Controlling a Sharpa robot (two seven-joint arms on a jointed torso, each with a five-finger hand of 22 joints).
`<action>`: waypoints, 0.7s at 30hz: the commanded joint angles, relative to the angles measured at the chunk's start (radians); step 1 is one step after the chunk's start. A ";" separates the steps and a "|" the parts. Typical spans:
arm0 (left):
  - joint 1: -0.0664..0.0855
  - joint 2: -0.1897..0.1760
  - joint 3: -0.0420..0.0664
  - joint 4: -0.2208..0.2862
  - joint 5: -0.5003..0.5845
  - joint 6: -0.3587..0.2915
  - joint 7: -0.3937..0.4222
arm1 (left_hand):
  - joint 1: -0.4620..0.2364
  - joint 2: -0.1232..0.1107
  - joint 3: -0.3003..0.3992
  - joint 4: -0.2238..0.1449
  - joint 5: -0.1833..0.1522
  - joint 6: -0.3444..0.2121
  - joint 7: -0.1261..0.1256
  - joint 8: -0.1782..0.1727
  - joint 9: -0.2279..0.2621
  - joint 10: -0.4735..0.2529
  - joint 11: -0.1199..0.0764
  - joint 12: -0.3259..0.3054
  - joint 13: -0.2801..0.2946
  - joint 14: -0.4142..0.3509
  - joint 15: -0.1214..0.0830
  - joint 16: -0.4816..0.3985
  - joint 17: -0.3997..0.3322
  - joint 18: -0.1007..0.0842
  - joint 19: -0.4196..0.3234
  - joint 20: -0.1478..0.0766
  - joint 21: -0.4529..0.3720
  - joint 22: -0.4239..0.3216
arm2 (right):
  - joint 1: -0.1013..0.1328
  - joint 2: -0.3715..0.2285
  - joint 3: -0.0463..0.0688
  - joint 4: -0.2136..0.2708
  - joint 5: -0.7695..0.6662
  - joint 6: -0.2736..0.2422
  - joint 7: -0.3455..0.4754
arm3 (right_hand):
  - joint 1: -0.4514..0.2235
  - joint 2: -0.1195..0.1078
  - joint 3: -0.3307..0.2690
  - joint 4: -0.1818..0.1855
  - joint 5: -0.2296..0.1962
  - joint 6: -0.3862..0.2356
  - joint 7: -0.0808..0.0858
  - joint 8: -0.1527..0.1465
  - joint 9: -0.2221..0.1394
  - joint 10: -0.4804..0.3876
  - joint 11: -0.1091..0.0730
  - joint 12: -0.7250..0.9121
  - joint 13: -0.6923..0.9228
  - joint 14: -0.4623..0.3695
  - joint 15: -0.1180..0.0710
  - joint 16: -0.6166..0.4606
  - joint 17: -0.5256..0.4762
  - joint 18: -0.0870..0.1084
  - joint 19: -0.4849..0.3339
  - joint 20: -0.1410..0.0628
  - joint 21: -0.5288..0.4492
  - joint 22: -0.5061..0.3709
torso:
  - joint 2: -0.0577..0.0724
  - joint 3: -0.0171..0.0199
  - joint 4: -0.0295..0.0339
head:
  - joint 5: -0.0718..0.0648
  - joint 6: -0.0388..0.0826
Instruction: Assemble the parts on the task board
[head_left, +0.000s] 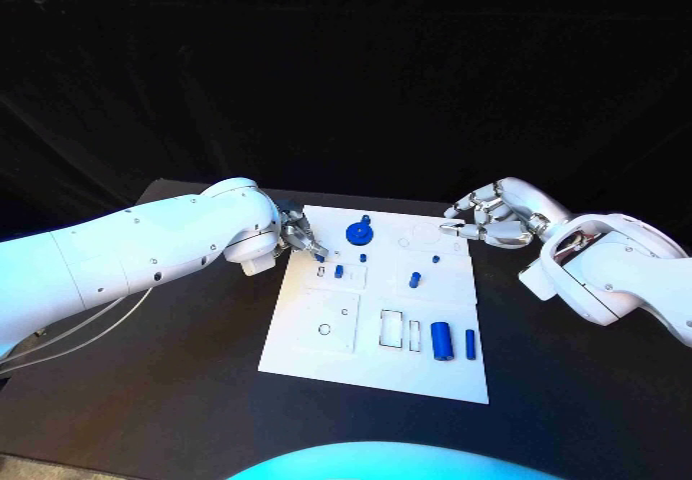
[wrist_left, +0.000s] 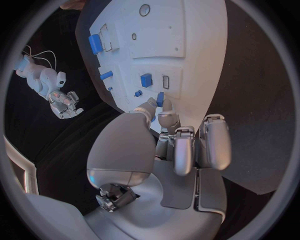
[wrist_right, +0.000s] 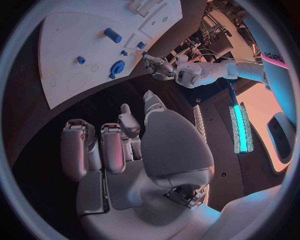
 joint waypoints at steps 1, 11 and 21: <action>-0.008 -0.005 0.000 0.018 -0.018 -0.037 -0.010 | -0.009 0.001 0.008 0.002 0.003 0.010 0.000 0.006 0.002 0.002 -0.001 -0.002 -0.007 0.104 -0.007 0.003 0.263 -0.010 0.008 -0.001 0.004 0.001 | -0.001 -0.001 0.000 0.001 -0.006 0.013 0.003 | 0.000 0.006 -0.005 0.000 0.005 -0.004 0.001 0.007 0.001 -0.001 -0.002 -0.001 0.001 0.050 -0.005 -0.004 0.028 0.013 -0.005 0.001 -0.005 0.130 | 0.001 -0.0001 -0.0016 | 0.001 -0.001; -0.029 -0.011 0.000 0.041 -0.024 -0.035 -0.012 | -0.009 -0.003 0.014 0.000 0.003 0.012 -0.002 0.008 0.002 0.000 -0.002 -0.007 -0.013 0.104 -0.008 0.003 0.263 -0.010 0.008 -0.002 0.004 0.001 | -0.001 0.000 0.000 0.001 -0.007 0.013 0.004 | 0.000 0.006 -0.005 0.000 0.005 -0.004 0.001 0.007 0.001 -0.001 -0.002 -0.001 0.001 0.050 -0.005 -0.004 0.028 0.013 -0.005 0.001 -0.005 0.130 | 0.000 -0.0002 -0.0018 | 0.002 -0.002; -0.034 -0.016 0.000 0.050 -0.029 -0.006 -0.020 | -0.007 -0.006 0.020 -0.003 0.003 0.012 -0.003 0.009 0.003 0.000 -0.004 -0.010 -0.015 0.104 -0.009 0.003 0.263 -0.010 0.008 -0.003 0.003 0.001 | -0.001 -0.002 0.000 0.001 -0.007 0.015 0.004 | 0.000 0.006 -0.005 0.000 0.005 -0.004 0.001 0.007 0.001 -0.001 -0.002 -0.001 0.001 0.050 -0.005 -0.004 0.028 0.013 -0.005 0.001 -0.005 0.130 | 0.000 0.0007 -0.0007 | 0.001 -0.004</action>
